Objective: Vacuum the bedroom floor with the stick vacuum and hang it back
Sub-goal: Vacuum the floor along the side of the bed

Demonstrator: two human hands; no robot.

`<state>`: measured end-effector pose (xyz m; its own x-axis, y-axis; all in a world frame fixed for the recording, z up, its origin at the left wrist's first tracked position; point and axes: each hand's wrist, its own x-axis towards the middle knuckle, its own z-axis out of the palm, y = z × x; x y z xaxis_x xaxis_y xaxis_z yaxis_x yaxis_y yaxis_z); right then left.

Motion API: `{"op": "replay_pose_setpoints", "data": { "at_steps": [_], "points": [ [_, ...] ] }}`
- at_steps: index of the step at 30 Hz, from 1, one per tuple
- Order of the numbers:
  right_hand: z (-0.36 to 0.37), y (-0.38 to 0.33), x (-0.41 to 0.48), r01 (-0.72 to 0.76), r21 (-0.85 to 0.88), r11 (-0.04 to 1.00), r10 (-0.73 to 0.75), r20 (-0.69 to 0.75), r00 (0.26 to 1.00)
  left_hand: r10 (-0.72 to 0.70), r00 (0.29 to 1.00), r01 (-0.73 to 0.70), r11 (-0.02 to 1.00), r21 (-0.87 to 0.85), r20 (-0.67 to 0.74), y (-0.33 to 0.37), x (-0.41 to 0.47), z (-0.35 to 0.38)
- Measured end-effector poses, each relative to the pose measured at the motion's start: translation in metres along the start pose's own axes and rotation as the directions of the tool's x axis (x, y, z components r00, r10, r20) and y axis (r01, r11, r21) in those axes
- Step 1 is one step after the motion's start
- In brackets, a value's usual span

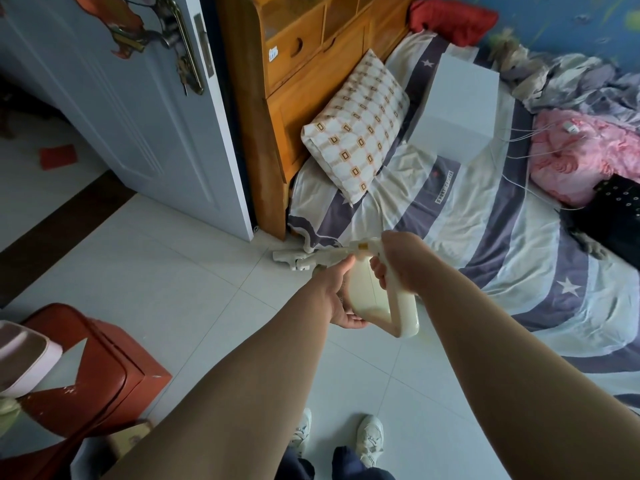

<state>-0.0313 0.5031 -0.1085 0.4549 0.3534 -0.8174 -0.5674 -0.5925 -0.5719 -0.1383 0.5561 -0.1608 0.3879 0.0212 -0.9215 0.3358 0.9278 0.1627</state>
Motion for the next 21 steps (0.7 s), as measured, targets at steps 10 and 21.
{"op": "replay_pose_setpoints", "data": {
  "at_steps": [10, 21],
  "points": [
    [0.024, 0.001, -0.002, 0.093, -0.128, 0.987, -0.086, 0.06, 0.994, -0.002, 1.0, 0.001, 0.999, -0.038, -0.016, 0.006, 0.017, -0.017],
    [0.034, 0.0, 0.024, 0.068, -0.149, 0.987, -0.069, -0.003, 0.998, 0.03, 0.999, -0.033, 0.996, -0.077, -0.043, 0.02, 0.036, -0.019]
  ]
}}
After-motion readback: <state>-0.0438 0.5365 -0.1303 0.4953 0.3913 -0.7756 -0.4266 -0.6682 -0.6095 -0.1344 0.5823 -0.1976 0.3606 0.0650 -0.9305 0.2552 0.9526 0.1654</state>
